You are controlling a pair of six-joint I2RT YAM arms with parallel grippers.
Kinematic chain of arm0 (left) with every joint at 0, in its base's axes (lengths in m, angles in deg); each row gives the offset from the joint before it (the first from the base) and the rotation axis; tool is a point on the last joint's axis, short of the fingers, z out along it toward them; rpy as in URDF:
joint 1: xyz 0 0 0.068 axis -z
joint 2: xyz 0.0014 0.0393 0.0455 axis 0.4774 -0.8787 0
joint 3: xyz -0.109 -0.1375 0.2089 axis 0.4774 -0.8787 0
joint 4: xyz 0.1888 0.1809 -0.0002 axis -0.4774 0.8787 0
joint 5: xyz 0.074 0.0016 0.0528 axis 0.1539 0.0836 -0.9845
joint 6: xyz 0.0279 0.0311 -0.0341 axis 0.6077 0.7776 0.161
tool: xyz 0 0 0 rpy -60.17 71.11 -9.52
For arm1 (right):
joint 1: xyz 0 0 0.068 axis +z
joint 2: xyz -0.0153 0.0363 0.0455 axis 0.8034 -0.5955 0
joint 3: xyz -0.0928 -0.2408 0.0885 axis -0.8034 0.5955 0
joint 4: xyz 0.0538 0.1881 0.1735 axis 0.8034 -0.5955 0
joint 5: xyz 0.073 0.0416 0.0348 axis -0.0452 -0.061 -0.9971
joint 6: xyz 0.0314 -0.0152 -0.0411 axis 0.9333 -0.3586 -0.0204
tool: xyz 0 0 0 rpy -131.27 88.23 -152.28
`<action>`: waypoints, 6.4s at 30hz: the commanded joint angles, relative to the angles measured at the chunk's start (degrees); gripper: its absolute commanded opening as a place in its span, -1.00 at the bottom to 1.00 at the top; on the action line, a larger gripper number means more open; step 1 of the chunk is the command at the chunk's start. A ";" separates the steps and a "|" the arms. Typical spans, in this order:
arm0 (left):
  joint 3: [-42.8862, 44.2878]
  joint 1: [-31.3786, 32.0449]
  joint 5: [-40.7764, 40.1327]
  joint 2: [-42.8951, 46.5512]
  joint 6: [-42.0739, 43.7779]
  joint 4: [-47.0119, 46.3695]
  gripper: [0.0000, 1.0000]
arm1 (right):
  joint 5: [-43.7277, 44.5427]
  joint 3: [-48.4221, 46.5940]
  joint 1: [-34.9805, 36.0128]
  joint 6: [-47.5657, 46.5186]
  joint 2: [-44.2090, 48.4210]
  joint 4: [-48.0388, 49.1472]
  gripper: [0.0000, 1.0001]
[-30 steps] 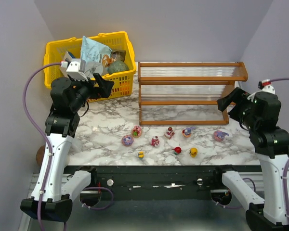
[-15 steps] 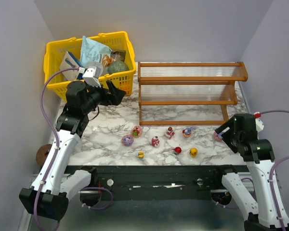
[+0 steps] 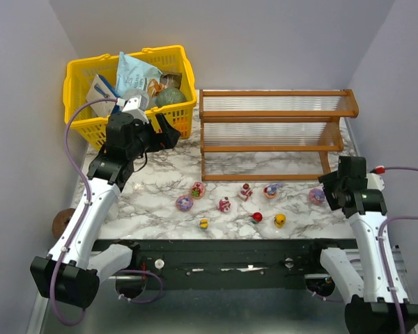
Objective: Place and organize the plastic toys onto the shelf
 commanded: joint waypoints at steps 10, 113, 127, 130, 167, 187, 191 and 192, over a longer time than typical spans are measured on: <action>5.82 0.48 -4.23 -3.97 -0.99 3.63 0.97 | -22.57 6.81 -18.82 -2.35 -5.38 11.71 0.43; 6.09 -1.19 -5.03 -9.51 -2.75 6.71 0.98 | -28.20 5.14 -21.20 -8.50 -23.83 38.24 -0.99; 6.26 -1.19 -4.67 -10.31 -3.19 6.97 0.98 | -24.69 4.36 -15.75 -3.15 -28.75 39.83 -0.80; 6.26 -1.19 -4.85 -10.31 -3.10 7.06 0.98 | -23.10 3.66 -15.05 -2.62 -29.20 38.35 -0.78; 6.26 -1.45 -5.82 -10.22 -2.84 7.68 0.98 | -21.78 -4.70 -13.20 -0.06 -30.08 29.81 -0.01; 3.99 -1.54 -2.31 -10.74 -5.38 5.30 0.98 | -37.24 0.92 -7.50 -11.41 -13.74 21.47 0.24; 2.66 -1.54 -0.46 -11.18 -6.09 4.42 0.98 | -34.10 4.00 2.85 -5.45 -10.31 20.06 0.22; 2.40 -1.54 0.15 -11.18 -6.35 4.34 0.97 | -33.30 4.53 4.27 -4.30 -9.52 19.88 0.22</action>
